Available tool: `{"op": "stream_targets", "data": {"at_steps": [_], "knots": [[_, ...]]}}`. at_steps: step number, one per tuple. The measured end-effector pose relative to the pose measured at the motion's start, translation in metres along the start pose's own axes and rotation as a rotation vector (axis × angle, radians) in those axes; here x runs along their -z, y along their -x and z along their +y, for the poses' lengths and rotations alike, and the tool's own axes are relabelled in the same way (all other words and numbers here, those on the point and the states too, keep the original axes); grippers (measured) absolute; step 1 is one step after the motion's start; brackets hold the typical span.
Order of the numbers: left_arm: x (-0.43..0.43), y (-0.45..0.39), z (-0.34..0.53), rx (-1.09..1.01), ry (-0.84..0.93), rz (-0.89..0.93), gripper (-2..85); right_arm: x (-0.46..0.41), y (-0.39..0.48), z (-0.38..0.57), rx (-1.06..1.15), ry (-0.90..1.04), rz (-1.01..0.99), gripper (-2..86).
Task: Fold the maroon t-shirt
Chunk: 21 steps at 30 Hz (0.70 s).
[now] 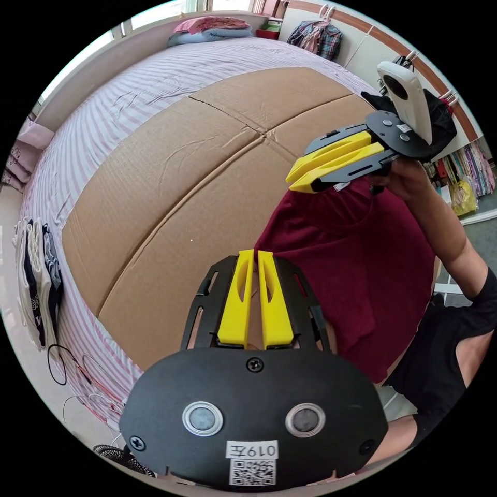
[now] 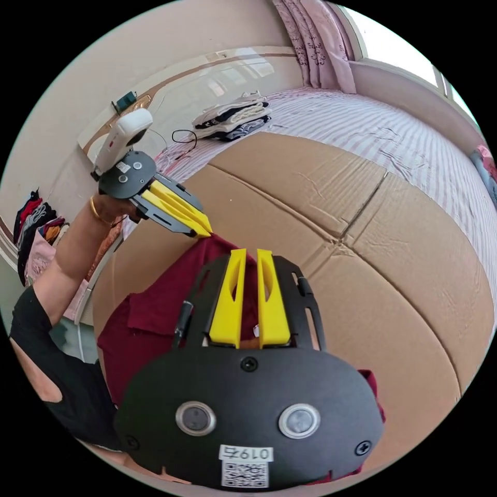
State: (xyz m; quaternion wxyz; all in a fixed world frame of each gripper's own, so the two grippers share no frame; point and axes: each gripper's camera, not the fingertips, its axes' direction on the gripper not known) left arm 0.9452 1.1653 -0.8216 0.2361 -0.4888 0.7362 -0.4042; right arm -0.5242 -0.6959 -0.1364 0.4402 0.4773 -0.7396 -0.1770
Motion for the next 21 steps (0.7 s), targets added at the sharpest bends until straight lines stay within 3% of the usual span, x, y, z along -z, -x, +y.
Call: {"op": "stream_targets", "data": {"at_steps": [6, 13, 21], "knots": [[0.002, -0.001, -0.006, -0.002, 0.002, -0.004, 1.0, -0.004, -0.014, -0.004, -0.013, 0.059, -0.05, 6.6], [0.006, -0.002, -0.011, 0.001, 0.001, -0.002, 1.0, -0.007, -0.008, -0.002, 0.041, 0.067, -0.077, 2.4], [0.014, -0.003, -0.018, 0.029, 0.01, 0.003, 0.8, -0.006, 0.003, 0.001, 0.065, 0.071, 0.05, -0.1]]}}
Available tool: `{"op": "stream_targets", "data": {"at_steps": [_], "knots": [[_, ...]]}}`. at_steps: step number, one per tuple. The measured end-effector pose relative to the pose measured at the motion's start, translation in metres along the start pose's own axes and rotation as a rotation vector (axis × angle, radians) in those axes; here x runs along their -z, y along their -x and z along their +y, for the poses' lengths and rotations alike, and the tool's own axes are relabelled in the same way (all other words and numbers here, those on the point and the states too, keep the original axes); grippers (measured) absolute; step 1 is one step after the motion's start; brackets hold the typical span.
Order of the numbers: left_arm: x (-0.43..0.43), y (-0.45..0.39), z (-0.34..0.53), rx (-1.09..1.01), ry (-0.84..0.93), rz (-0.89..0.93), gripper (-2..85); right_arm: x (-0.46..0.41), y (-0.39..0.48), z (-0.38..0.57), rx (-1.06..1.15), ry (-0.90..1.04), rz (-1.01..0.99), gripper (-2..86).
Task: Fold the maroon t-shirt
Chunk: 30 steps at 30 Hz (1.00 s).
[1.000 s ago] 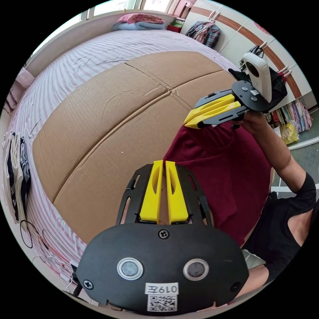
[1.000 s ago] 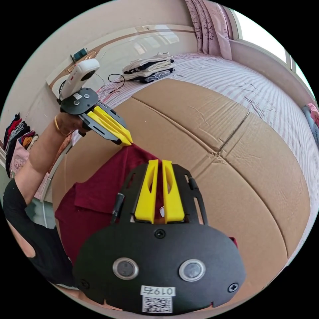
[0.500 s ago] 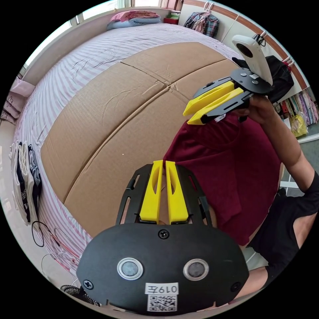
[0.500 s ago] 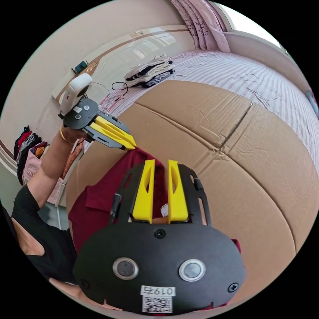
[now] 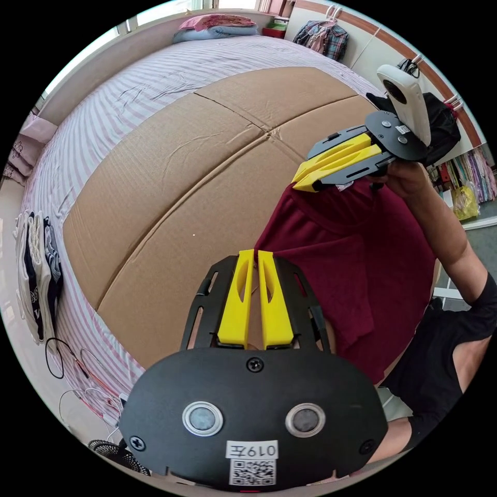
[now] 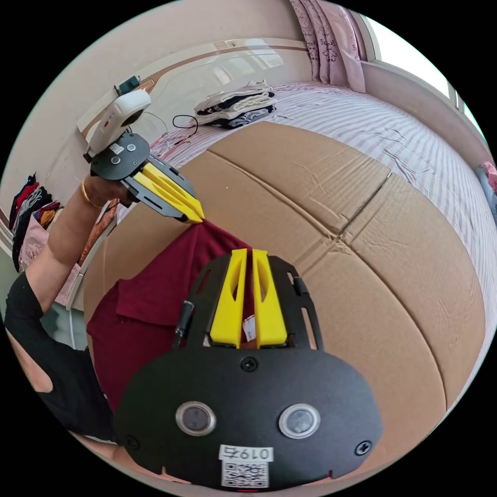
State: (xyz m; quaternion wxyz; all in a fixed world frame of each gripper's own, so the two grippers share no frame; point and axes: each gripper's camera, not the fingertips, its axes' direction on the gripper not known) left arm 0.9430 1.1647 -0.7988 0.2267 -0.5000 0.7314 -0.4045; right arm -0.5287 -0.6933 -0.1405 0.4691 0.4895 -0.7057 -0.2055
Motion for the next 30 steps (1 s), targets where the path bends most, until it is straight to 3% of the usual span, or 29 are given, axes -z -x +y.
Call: {"op": "stream_targets", "data": {"at_steps": [30], "knots": [[0.053, -0.041, -0.024, 0.022, 0.059, -0.028, 1.1, 0.017, 0.045, 0.047, -0.001, -0.003, 0.003, 3.6]]}}
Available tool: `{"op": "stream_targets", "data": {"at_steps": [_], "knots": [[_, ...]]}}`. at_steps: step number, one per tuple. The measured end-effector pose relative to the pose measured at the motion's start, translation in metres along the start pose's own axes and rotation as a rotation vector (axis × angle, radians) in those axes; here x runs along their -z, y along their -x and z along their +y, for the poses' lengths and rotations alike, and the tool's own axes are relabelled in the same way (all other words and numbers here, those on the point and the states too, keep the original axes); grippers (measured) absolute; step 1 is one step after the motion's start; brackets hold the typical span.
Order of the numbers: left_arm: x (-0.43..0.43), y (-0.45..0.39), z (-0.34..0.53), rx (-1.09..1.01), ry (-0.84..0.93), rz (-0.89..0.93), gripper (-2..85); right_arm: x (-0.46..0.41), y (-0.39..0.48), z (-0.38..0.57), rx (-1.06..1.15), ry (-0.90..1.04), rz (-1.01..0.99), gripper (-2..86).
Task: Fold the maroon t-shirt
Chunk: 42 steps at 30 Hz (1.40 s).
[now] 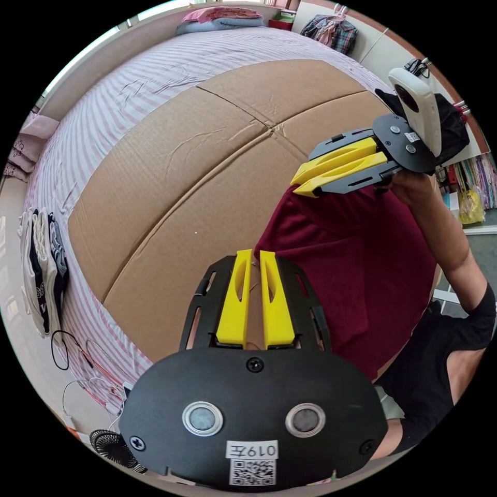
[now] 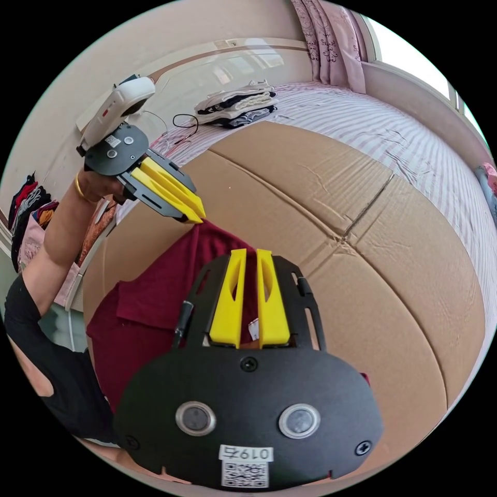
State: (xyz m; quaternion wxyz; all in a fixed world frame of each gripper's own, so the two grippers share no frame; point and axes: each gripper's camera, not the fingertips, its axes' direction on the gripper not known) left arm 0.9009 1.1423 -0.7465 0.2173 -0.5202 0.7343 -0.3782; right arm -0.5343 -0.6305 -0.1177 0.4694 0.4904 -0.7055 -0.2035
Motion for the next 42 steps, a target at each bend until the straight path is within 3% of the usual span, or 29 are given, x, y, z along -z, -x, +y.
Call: {"op": "stream_targets", "data": {"at_steps": [17, 22, 29, 33, 37, 42], "knots": [[0.049, -0.041, 0.012, 0.02, -0.063, 0.014, 1.2, 0.033, 0.034, 0.061, -0.013, -0.036, 0.015, 0.9], [0.046, -0.065, 0.008, 0.009, 0.008, -0.041, 1.1, 0.045, 0.05, 0.081, -0.007, -0.046, 0.037, 0.1], [0.103, -0.106, 0.032, 0.084, -0.194, -0.116, 1.1, 0.149, 0.073, 0.169, -0.005, -0.224, 0.143, -0.5], [0.125, -0.169, 0.032, -0.026, -0.378, -0.053, 1.0, 0.201, 0.071, 0.248, -0.097, -0.293, 0.211, -0.3], [0.118, -0.217, -0.002, -0.059, -0.338, -0.09, 1.3, 0.216, 0.064, 0.308, -0.17, -0.286, 0.138, 1.1], [0.118, -0.26, -0.038, -0.08, -0.323, -0.026, 1.4, 0.203, 0.052, 0.313, -0.159, -0.156, 0.237, 4.5]]}}
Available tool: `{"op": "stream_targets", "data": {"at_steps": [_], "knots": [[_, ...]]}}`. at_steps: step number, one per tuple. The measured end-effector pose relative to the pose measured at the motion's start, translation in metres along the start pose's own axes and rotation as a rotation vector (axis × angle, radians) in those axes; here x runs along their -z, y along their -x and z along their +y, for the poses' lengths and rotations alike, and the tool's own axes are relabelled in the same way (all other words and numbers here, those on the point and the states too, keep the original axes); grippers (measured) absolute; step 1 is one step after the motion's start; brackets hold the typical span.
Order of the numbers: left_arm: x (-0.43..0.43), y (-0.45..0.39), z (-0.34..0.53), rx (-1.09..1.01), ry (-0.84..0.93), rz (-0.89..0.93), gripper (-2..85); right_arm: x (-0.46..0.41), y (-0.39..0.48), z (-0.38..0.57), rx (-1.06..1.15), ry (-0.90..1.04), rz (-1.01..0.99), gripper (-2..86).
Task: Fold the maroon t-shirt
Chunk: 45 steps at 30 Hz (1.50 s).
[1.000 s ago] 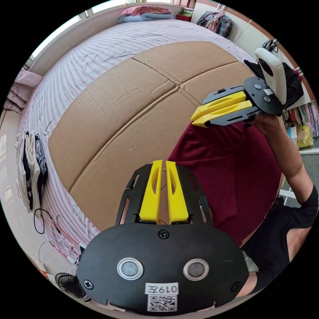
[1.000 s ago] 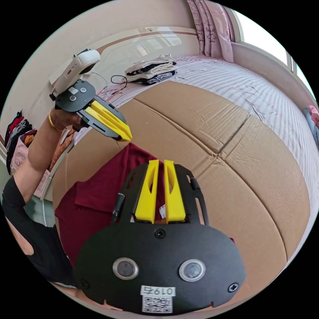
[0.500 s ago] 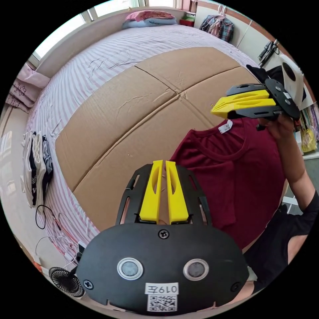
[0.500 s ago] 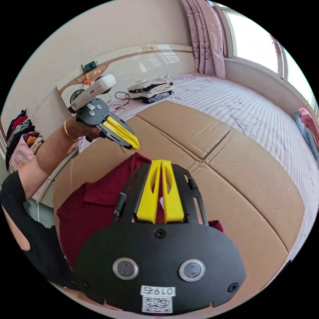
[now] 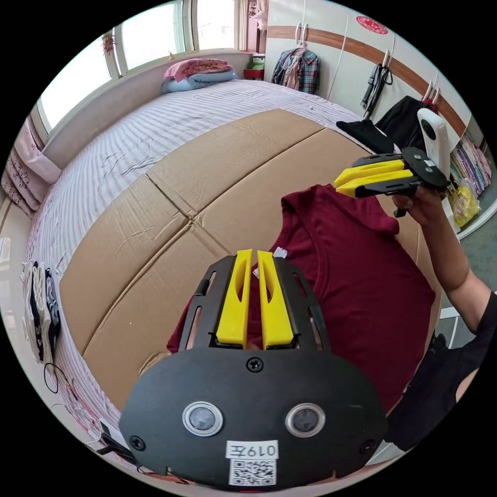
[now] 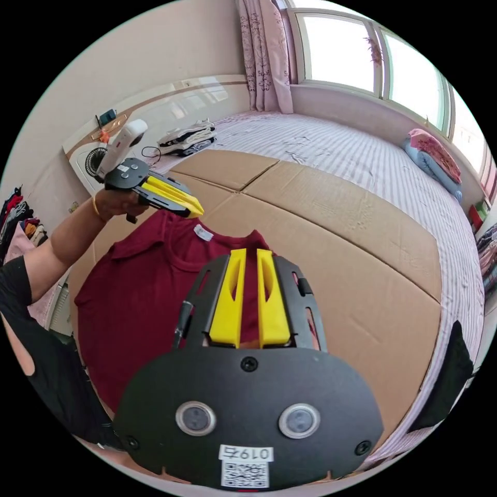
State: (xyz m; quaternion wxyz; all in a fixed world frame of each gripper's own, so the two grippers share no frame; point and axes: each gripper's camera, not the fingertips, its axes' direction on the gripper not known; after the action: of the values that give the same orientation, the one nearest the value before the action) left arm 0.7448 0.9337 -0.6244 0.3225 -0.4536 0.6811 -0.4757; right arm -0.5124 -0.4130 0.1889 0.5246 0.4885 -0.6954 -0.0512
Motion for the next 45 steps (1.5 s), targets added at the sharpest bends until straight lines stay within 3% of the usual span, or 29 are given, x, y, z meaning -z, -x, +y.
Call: {"op": "stream_targets", "data": {"at_steps": [5, 13, 19, 25, 29, 32, 37, 45], "knots": [[0.0, -0.027, -0.016, -0.043, 0.027, 0.004, 1.0, -0.016, -0.013, -0.013, 0.059, 0.099, -0.073, 7.7], [0.012, -0.065, -0.039, -0.08, 0.055, -0.085, 0.7, -0.022, -0.01, 0.006, 0.122, 0.232, 0.005, 6.9], [0.026, -0.099, -0.063, -0.104, 0.062, -0.144, 1.0, 0.0, -0.015, 0.034, 0.124, 0.22, 0.024, 1.0], [0.039, -0.124, -0.088, -0.079, 0.056, -0.145, 1.2, 0.026, -0.019, 0.067, 0.108, 0.189, 0.027, 5.6], [0.061, -0.131, -0.106, 0.015, 0.02, -0.212, 1.3, 0.095, -0.034, 0.114, -0.018, 0.005, 0.032, 8.1], [0.084, -0.15, -0.12, 0.009, -0.078, -0.149, 1.3, 0.147, -0.05, 0.171, -0.136, -0.088, -0.031, 8.2], [0.092, -0.203, -0.169, -0.089, -0.142, -0.032, 1.4, 0.188, -0.068, 0.266, -0.344, -0.053, -0.038, 8.1], [0.062, -0.255, -0.259, -0.109, -0.048, -0.007, 1.3, 0.239, -0.07, 0.374, -0.61, -0.125, -0.121, 6.8]]}}
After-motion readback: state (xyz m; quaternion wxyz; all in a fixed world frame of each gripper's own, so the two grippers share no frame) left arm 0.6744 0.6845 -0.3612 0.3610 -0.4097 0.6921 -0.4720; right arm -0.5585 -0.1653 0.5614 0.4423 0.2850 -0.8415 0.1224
